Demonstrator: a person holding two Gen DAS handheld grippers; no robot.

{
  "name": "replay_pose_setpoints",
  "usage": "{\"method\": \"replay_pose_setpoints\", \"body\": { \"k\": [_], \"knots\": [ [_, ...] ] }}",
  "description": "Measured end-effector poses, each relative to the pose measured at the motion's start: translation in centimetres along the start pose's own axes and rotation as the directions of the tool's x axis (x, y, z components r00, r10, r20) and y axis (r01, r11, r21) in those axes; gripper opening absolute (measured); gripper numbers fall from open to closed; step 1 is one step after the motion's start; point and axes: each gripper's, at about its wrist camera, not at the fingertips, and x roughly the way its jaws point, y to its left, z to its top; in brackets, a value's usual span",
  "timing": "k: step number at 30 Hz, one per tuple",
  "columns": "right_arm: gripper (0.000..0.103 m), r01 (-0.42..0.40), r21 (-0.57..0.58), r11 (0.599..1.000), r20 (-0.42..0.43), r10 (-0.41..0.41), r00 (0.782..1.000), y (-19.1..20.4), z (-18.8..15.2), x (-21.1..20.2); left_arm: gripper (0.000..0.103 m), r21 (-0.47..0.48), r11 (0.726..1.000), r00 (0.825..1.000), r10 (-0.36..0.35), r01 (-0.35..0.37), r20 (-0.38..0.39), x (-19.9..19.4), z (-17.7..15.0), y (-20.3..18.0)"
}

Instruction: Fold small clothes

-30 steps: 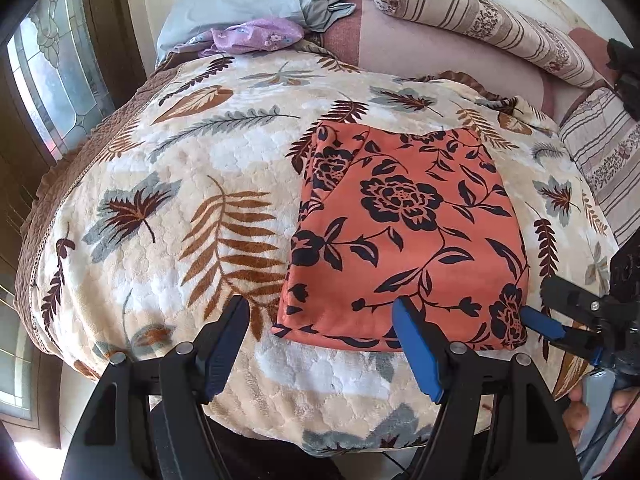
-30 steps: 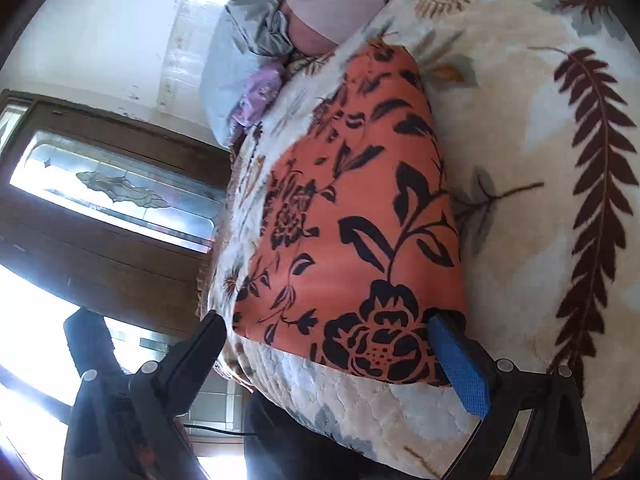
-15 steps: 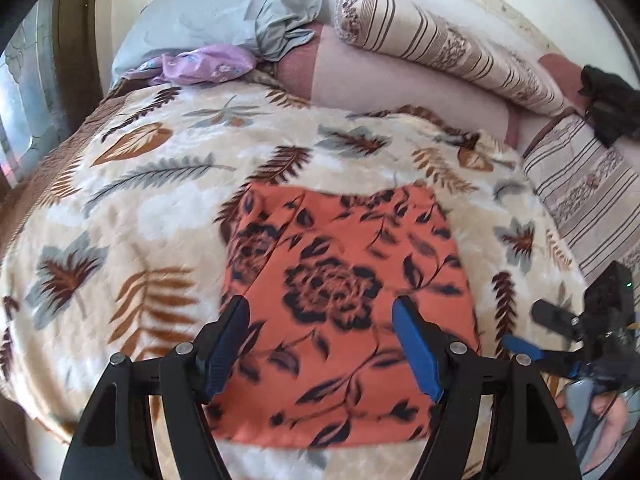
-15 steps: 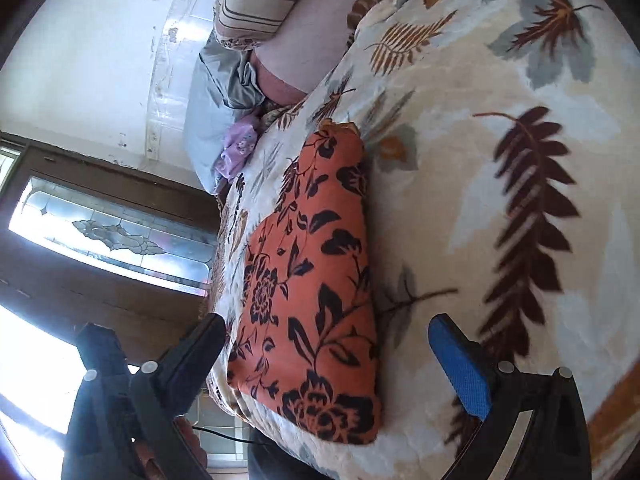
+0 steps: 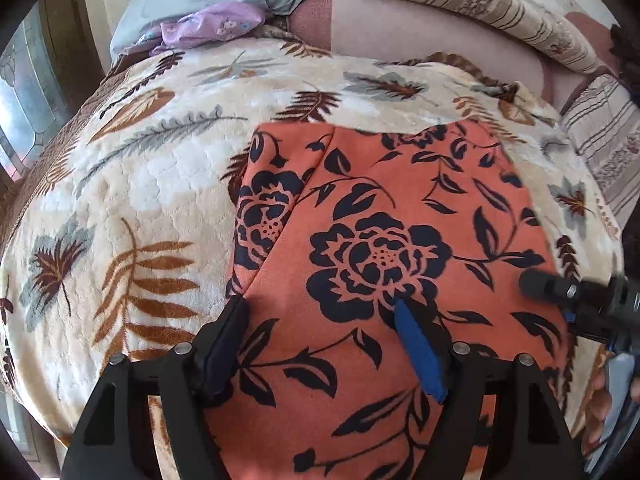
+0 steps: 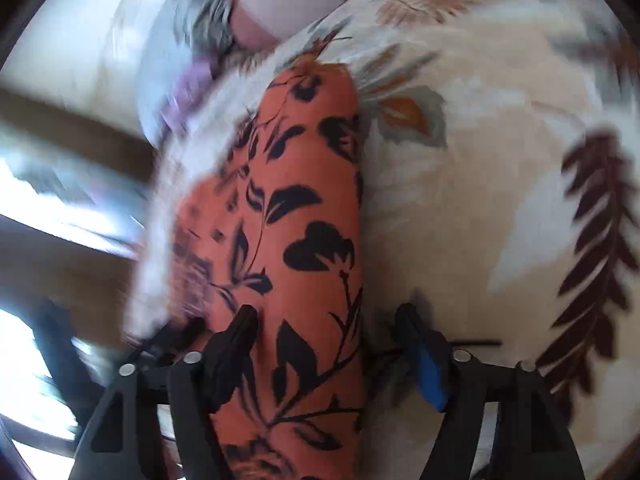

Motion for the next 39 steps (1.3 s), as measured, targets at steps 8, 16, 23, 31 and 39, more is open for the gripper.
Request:
{"method": "replay_pose_setpoints", "body": {
  "k": [8,16,23,31,39],
  "knots": [
    [0.087,0.001,0.022,1.0,0.042,-0.002,0.999,-0.8,-0.8,-2.9,0.077,-0.072,0.997,0.999,0.041,-0.04,0.024,-2.2,-0.6,3.4],
    [0.091,0.052,-0.198,0.979,0.253,0.0,0.967,6.1,-3.5,-5.5,0.077,-0.077,0.996,0.999,0.053,-0.052,0.006,-2.4,-1.5,4.2],
    [0.092,0.024,-0.222,0.975,0.103,-0.001,0.995,6.6,-3.5,-1.3,0.077,-0.071,0.995,0.998,0.066,-0.065,0.014,-3.7,-2.3,4.5],
    [0.092,-0.018,-0.229,0.973,0.14,0.052,0.989,7.2,-4.3,-4.3,0.077,-0.086,0.994,0.997,0.073,-0.071,0.011,-4.0,-2.2,4.8],
    [0.093,-0.055,-0.244,0.968,-0.014,0.054,0.998,6.6,-4.9,-0.2,0.077,-0.068,0.994,0.997,0.081,-0.081,-0.002,-4.0,-2.5,4.3]
  ]
}}
